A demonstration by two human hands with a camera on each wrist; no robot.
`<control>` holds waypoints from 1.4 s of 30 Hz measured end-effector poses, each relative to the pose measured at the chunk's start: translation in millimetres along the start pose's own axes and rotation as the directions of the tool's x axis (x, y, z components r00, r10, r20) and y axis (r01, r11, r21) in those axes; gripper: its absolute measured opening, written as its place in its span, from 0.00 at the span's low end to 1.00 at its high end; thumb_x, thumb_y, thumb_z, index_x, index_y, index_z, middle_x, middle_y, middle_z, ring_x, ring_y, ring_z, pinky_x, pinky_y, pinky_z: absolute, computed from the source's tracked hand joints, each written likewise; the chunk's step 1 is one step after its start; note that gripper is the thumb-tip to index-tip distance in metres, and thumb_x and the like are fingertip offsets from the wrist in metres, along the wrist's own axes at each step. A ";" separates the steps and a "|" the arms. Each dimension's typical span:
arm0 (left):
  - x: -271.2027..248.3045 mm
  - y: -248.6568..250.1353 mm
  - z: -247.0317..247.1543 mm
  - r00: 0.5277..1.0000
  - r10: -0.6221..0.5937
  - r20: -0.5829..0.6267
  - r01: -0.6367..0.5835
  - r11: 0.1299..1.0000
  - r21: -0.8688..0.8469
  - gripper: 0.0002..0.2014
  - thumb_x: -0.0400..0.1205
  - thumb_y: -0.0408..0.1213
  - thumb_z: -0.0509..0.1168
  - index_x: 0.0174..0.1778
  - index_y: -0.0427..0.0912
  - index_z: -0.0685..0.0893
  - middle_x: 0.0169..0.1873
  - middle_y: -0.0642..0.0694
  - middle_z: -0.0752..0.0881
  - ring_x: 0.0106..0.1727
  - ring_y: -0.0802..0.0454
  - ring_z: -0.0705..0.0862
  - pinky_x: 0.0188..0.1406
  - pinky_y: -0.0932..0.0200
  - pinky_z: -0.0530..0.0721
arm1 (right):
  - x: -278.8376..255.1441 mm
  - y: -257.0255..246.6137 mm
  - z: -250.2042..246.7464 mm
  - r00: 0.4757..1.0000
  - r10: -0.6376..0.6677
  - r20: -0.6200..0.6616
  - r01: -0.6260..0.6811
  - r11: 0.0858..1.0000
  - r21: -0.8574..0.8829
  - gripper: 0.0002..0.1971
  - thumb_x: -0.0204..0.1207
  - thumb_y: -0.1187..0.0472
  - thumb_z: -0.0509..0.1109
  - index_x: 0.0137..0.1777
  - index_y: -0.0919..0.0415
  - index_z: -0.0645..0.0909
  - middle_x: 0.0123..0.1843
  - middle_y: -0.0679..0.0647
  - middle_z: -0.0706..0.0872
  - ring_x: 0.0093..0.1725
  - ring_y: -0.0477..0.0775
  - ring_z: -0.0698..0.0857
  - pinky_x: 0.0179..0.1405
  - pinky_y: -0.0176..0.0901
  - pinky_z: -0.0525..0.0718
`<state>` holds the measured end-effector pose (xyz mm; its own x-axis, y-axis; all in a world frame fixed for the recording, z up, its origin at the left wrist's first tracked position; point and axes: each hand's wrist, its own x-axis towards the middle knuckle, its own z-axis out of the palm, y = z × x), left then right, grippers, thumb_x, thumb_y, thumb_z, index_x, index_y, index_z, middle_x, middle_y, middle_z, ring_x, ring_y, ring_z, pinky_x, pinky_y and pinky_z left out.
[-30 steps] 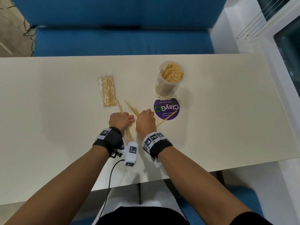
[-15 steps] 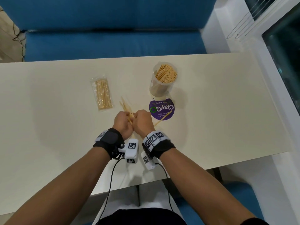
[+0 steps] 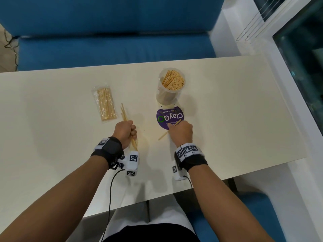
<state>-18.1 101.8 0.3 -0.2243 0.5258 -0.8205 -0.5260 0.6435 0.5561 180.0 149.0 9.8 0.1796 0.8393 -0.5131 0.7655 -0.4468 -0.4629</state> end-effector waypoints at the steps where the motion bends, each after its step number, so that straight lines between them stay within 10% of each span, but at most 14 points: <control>1: 1.3 -0.3 -1.5 1.000 -0.006 -0.001 0.006 1.000 0.007 0.14 0.87 0.27 0.45 0.61 0.44 0.71 0.29 0.47 0.66 0.26 0.51 0.63 0.26 0.57 0.63 | 2.4 3.2 -0.7 0.999 0.019 -0.026 -0.019 1.000 -0.007 0.21 0.82 0.53 0.78 0.63 0.70 0.84 0.58 0.62 0.88 0.58 0.62 0.89 0.48 0.43 0.82; 6: 2.5 -2.4 -2.0 0.995 -0.066 0.078 0.067 0.998 -0.012 0.11 0.88 0.36 0.52 0.38 0.47 0.66 0.26 0.49 0.61 0.22 0.52 0.59 0.25 0.58 0.60 | -4.5 0.7 15.2 0.999 0.002 -0.038 -0.002 1.000 -0.001 0.12 0.80 0.67 0.68 0.61 0.71 0.84 0.59 0.68 0.87 0.60 0.70 0.86 0.55 0.56 0.84; 15: -5.6 -14.5 3.5 0.973 -0.082 0.214 0.086 0.996 -0.007 0.13 0.94 0.40 0.48 0.45 0.43 0.71 0.28 0.48 0.67 0.22 0.53 0.64 0.21 0.60 0.64 | -13.9 16.6 29.1 1.000 -0.008 0.020 0.008 1.000 -0.019 0.14 0.77 0.64 0.65 0.57 0.72 0.84 0.57 0.69 0.86 0.58 0.71 0.85 0.49 0.51 0.81; 25: -14.7 -19.7 9.9 0.949 0.002 0.314 -0.051 0.988 0.149 0.15 0.91 0.47 0.59 0.45 0.40 0.78 0.27 0.47 0.71 0.25 0.52 0.64 0.24 0.59 0.65 | -48.7 -38.5 32.8 0.950 -0.268 0.161 0.229 0.946 0.228 0.11 0.78 0.64 0.76 0.33 0.60 0.89 0.32 0.55 0.90 0.35 0.52 0.88 0.37 0.38 0.84; 30: -17.9 -17.2 4.4 0.981 0.103 0.164 -0.136 0.969 0.205 0.16 0.93 0.36 0.51 0.39 0.40 0.71 0.26 0.43 0.67 0.25 0.50 0.64 0.25 0.56 0.65 | -51.4 -44.1 34.5 0.923 -0.335 0.187 0.285 0.925 0.252 0.05 0.77 0.66 0.76 0.42 0.63 0.94 0.39 0.52 0.93 0.36 0.43 0.87 0.37 0.25 0.80; 35: -18.7 -13.2 -12.0 0.977 0.059 0.204 -0.110 0.963 0.247 0.12 0.92 0.34 0.52 0.42 0.41 0.71 0.29 0.45 0.70 0.29 0.49 0.69 0.31 0.50 0.77 | -29.2 -73.4 21.3 0.861 -0.507 0.051 0.491 0.853 0.178 0.13 0.87 0.61 0.67 0.68 0.60 0.82 0.65 0.54 0.84 0.63 0.52 0.83 0.64 0.43 0.81; 38: -22.7 -14.5 -15.5 0.950 0.013 0.311 -0.083 0.973 0.214 0.13 0.91 0.32 0.53 0.39 0.42 0.69 0.29 0.44 0.67 0.29 0.46 0.71 0.34 0.46 0.82 | -12.4 -104.4 15.9 0.809 -0.539 0.233 0.508 0.841 0.185 0.21 0.93 0.54 0.56 0.81 0.60 0.76 0.81 0.57 0.78 0.79 0.58 0.76 0.80 0.51 0.72; 42: -31.8 -1.9 -12.3 0.934 0.001 0.358 -0.067 0.983 0.172 0.12 0.88 0.30 0.51 0.39 0.45 0.67 0.28 0.46 0.62 0.26 0.50 0.62 0.24 0.57 0.66 | -13.9 -122.9 19.3 0.682 -0.482 0.551 0.622 0.778 -0.090 0.20 0.90 0.55 0.55 0.61 0.66 0.86 0.67 0.64 0.88 0.68 0.66 0.83 0.67 0.54 0.78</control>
<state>-20.0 77.1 23.8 0.0833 0.6906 -0.7184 -0.3606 0.6930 0.6243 71.6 186.3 59.8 -0.5864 0.6170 -0.5248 0.7628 0.2027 -0.6140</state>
